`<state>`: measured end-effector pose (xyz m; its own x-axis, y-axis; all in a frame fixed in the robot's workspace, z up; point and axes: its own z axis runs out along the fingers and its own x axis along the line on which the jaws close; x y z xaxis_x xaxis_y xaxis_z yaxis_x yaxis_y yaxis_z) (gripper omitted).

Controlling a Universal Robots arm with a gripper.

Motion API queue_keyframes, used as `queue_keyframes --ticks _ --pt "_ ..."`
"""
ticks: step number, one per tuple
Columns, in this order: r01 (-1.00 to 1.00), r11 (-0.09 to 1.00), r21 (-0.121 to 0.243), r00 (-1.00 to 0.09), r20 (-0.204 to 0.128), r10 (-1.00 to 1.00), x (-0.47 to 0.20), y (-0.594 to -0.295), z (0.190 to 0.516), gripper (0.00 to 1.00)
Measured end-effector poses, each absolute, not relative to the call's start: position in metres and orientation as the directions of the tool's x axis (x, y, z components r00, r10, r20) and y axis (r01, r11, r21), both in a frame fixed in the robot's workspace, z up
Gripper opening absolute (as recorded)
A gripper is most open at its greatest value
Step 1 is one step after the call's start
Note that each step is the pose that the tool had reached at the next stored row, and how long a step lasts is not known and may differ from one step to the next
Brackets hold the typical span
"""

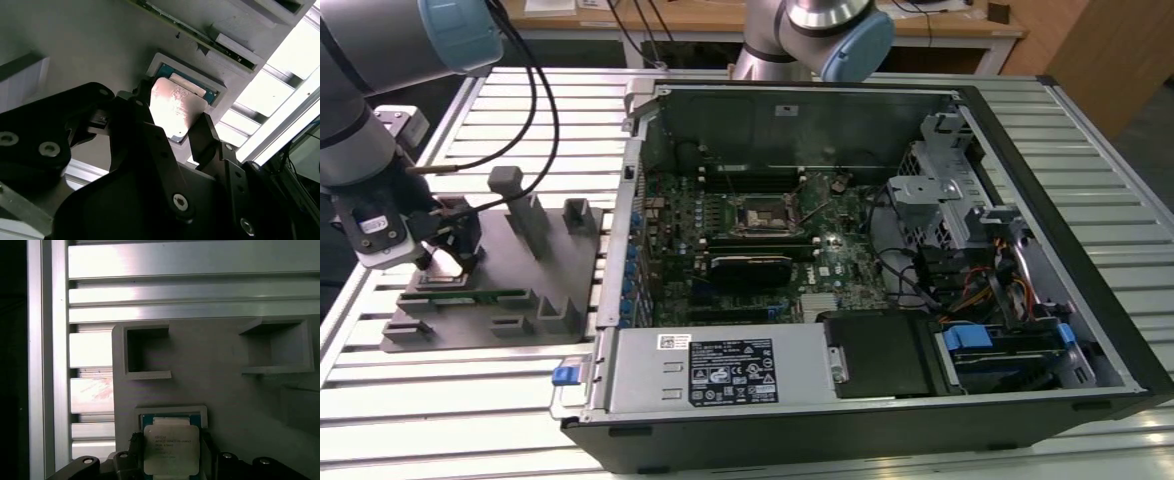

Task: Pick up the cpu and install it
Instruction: 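Pick up the cpu and move it towards the insertion slot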

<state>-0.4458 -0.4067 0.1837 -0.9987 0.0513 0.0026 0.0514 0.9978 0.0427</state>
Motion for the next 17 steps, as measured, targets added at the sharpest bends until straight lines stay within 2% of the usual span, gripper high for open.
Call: queue_keyframes --ticks 17 --pt "0.051 0.998 0.042 -0.999 0.003 0.051 -0.4452 -0.4068 0.1881 0.54"
